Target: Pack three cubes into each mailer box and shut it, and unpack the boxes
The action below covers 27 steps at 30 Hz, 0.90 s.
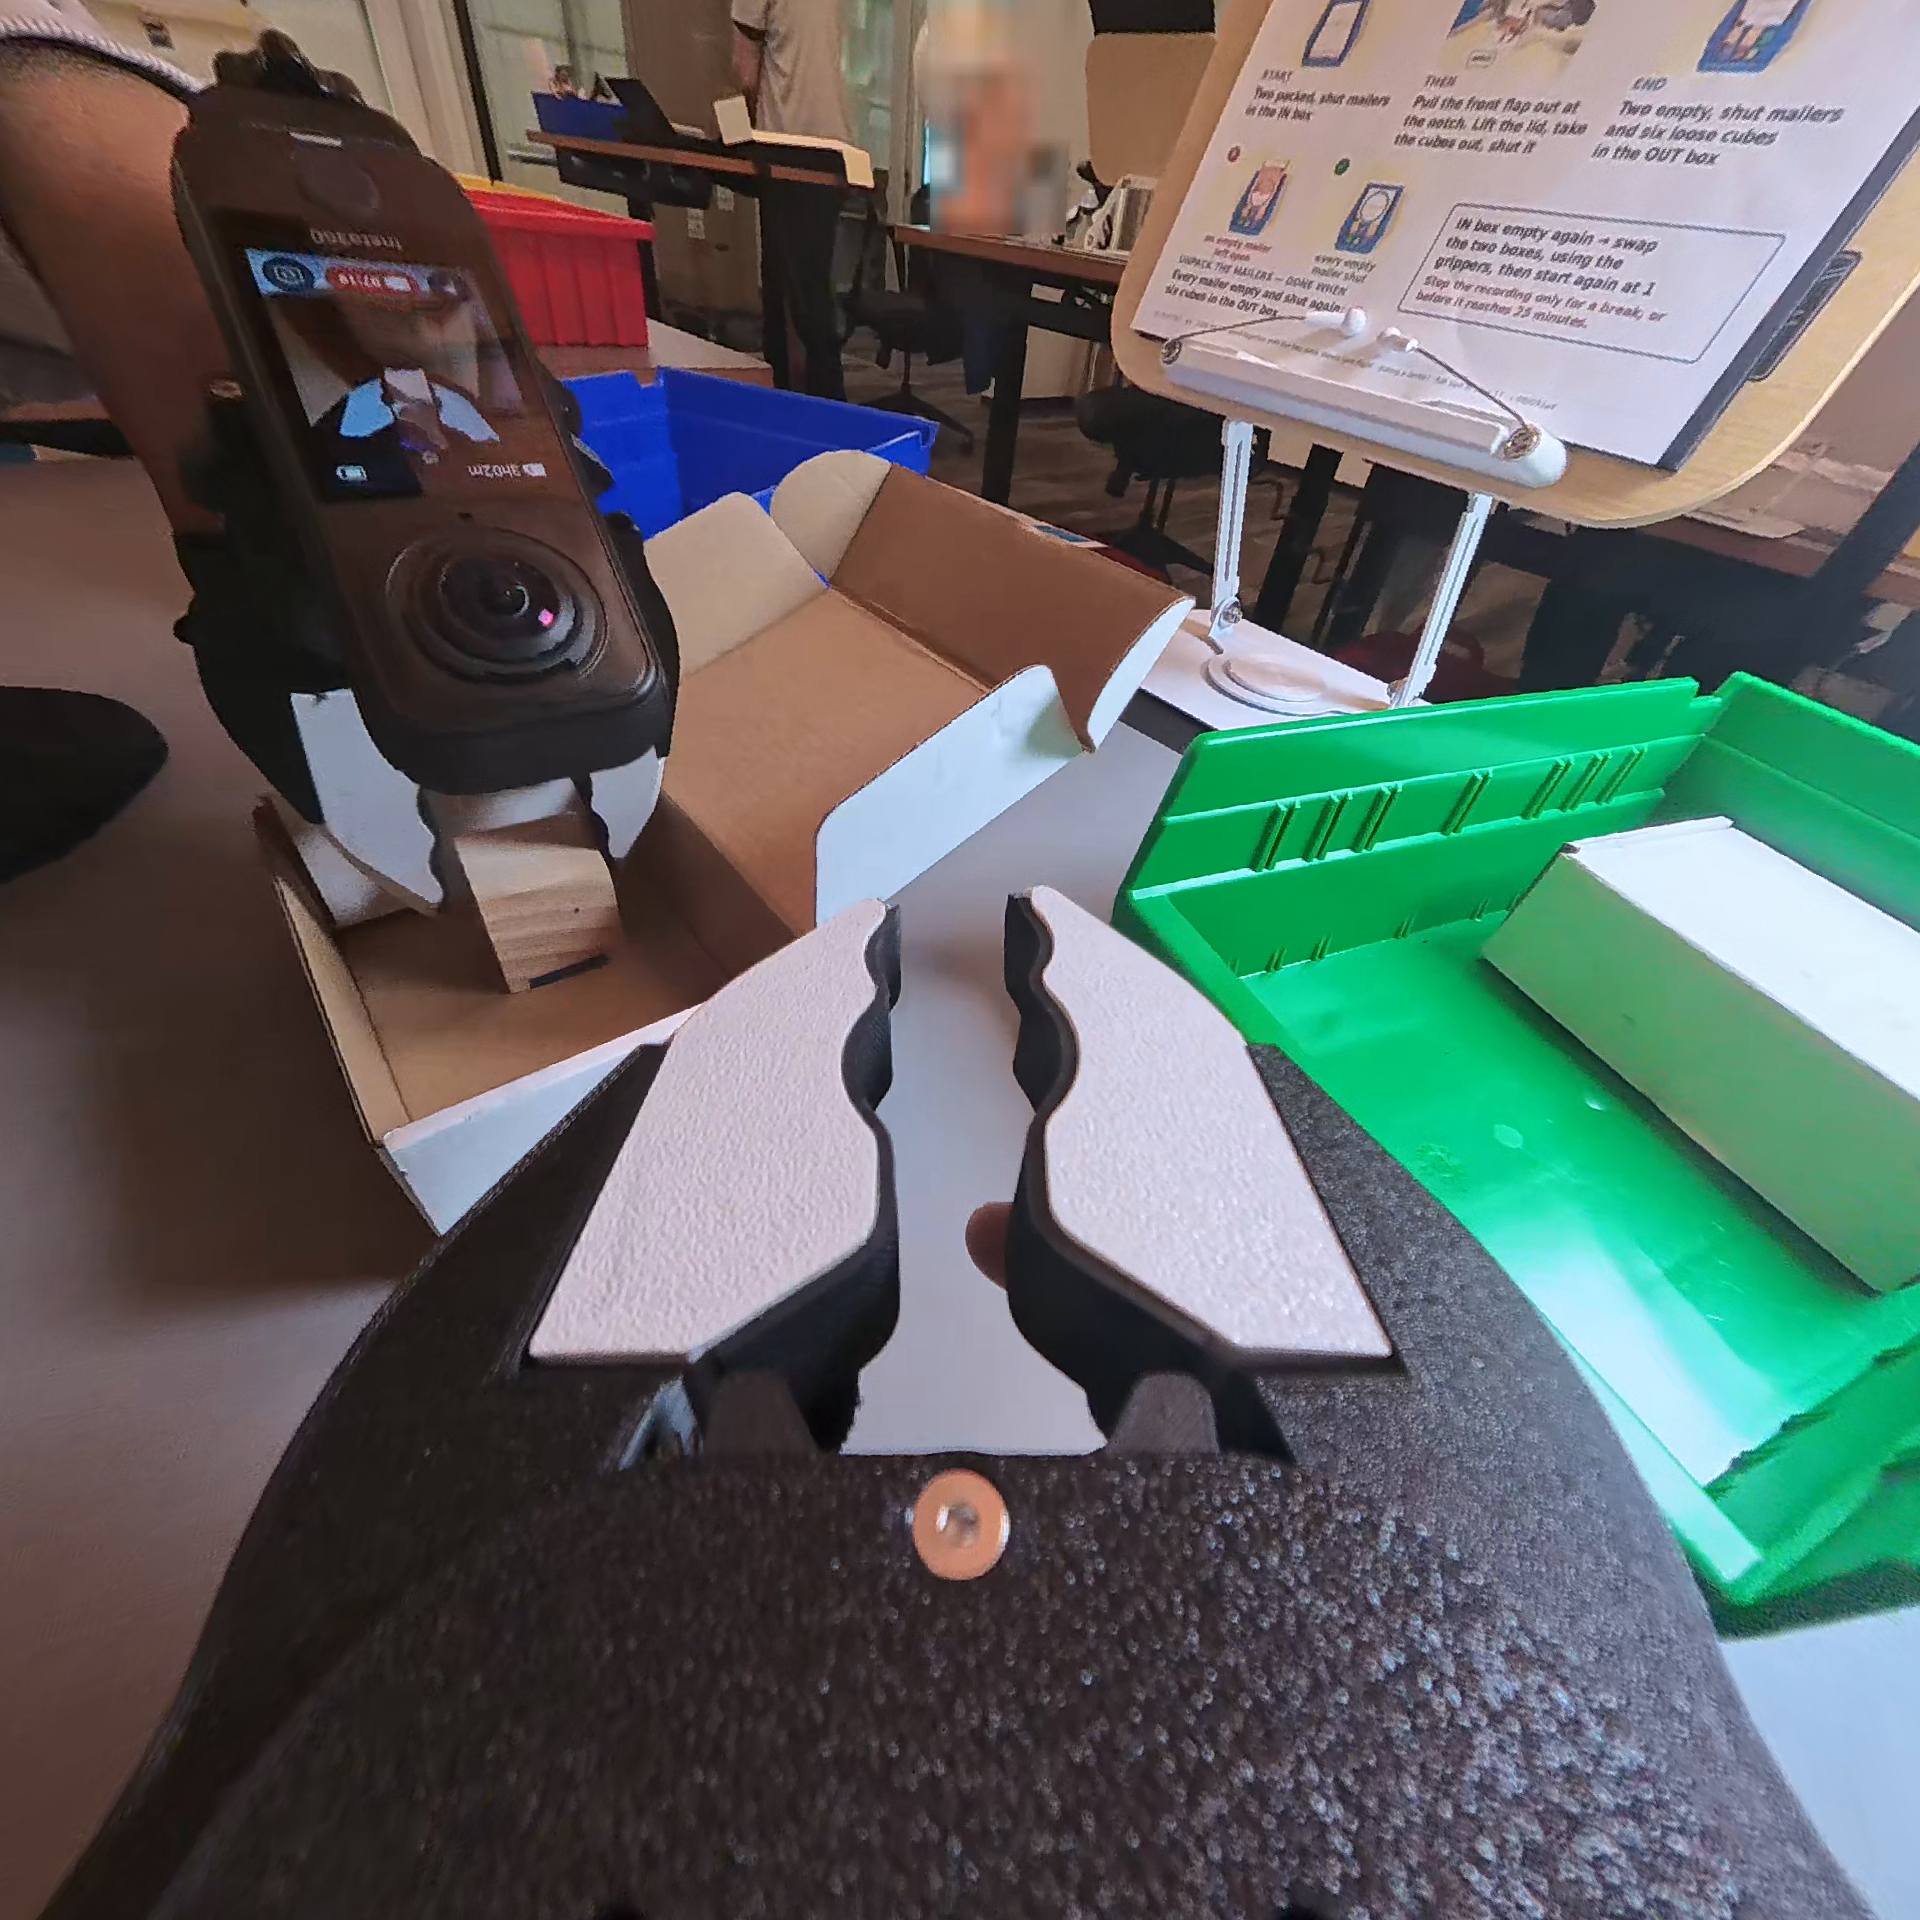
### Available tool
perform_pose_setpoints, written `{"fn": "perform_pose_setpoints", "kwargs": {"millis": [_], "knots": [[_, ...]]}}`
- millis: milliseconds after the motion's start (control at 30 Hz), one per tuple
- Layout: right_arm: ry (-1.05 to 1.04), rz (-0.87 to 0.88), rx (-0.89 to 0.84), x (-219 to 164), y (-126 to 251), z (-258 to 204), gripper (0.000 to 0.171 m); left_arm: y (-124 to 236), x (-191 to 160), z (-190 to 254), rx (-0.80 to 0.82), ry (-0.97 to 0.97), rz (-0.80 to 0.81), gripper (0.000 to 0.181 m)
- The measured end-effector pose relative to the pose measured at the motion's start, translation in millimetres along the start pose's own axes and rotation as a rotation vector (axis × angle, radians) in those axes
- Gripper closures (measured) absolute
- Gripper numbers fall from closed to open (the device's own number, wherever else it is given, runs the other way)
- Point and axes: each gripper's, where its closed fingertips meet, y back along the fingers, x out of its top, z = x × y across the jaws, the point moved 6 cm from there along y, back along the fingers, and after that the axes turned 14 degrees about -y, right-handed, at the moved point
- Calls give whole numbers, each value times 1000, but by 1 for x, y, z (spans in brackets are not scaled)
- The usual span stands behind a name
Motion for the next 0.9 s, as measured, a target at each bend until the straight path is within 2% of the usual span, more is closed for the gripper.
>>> {"fn": "perform_pose_setpoints", "kwargs": {"millis": [100,167,467,633,767,833,900], "knots": [[0,-9,3,-2,-2,-1,153,-1,-2,0,2,4,14,128],[2,-14,3,-3,-3,-2,153,-3,-2,-1,19,3,29,136],[-2,-30,7,-6,-5,-2,152,1,-13,3,19,25,3,135],[5,-31,2,-6,-5,-2,152,29,-20,-2,115,59,115,131],[-7,-23,1,-5,-3,0,152,80,-60,-7,239,162,303,134],[-16,-23,2,-5,-4,1,152,99,-96,-13,302,264,385,135],[-26,-26,1,-6,-5,2,152,100,-139,-21,324,393,404,134]]}}
